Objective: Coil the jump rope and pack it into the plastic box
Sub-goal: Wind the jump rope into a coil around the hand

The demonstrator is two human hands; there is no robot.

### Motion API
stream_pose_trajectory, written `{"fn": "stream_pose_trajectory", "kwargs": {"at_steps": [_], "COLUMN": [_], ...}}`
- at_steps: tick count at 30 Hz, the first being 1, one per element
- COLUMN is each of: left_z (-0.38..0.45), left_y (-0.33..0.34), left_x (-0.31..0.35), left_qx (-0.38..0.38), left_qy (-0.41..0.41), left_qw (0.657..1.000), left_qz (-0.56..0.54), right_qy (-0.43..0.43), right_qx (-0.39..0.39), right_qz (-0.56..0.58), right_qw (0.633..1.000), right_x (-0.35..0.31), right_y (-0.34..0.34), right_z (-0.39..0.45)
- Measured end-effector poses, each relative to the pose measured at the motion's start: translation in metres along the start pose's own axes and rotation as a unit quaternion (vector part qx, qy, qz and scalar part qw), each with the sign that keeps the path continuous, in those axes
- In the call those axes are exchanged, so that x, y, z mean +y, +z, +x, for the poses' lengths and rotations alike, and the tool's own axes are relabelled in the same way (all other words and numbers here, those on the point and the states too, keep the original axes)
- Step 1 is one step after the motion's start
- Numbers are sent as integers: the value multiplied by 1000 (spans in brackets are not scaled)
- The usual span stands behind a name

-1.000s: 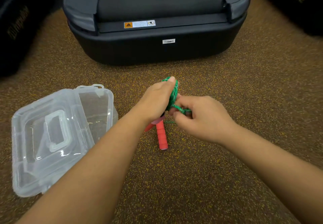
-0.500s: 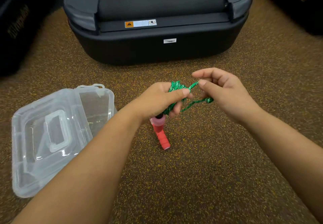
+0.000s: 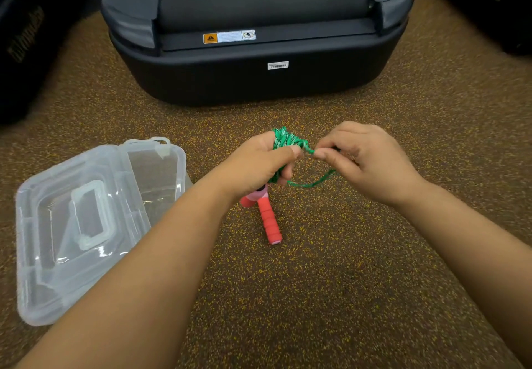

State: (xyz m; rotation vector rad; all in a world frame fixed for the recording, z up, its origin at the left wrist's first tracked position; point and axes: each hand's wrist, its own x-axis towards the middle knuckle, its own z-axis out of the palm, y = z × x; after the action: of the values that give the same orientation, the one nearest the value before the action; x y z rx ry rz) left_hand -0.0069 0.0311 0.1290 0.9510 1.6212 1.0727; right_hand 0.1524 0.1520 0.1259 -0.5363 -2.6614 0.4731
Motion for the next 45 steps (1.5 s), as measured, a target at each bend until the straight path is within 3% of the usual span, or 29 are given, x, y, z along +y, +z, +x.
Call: {"fn": "stream_pose_trajectory", "kwargs": {"at_steps": [3,6,8,9,13,15,19,22,23,24,27,28,29,33,37,40,45], "left_z": [-1,-2,-2,-2,-3,-4,-4,-1,0,1,1,1,2,3,5,6,9], "left_y": [-1,-1,0,1,2,3,6,3,1,0,-1,-1,-2,-6,-5,-5,-5], "left_x": [-1,2,8,10,11,11,15,19,20,21,19,17,15,14,16,16,11], "left_qx": [2,-3,-15,-24,-53,-54,-17,9,17,23,36,44,54,84,114,141,155], "left_qy": [-4,3,8,8,16,16,-6,1,4,5,-10,-14,-15,-8,-5,0,-2], "left_qw": [999,999,1000,1000,995,981,901,859,853,852,854,853,853,855,845,840,845], "left_qz": [32,46,23,5,-88,-188,-433,-512,-521,-523,-519,-519,-519,-513,-522,-524,-512], "right_qy": [136,262,293,300,283,256,202,199,224,261,321,326,336,357,320,259,190], "right_qx": [-16,-45,-40,-32,0,15,18,-22,-17,-4,36,48,58,79,108,65,10], "right_qz": [176,368,458,471,410,391,423,380,388,429,642,672,672,551,446,337,228], "right_qw": [975,891,839,829,867,884,883,903,894,865,695,664,657,750,829,903,955], "right_x": [-3,-4,-4,-4,0,-2,-7,-4,-3,-2,-5,-4,-3,4,1,-2,-15], "right_y": [-1,-1,2,4,7,9,21,34,37,38,39,39,39,42,48,52,50], "right_z": [1,4,3,3,2,2,1,-5,-6,-7,-7,-8,-8,-14,-15,-18,-20]}}
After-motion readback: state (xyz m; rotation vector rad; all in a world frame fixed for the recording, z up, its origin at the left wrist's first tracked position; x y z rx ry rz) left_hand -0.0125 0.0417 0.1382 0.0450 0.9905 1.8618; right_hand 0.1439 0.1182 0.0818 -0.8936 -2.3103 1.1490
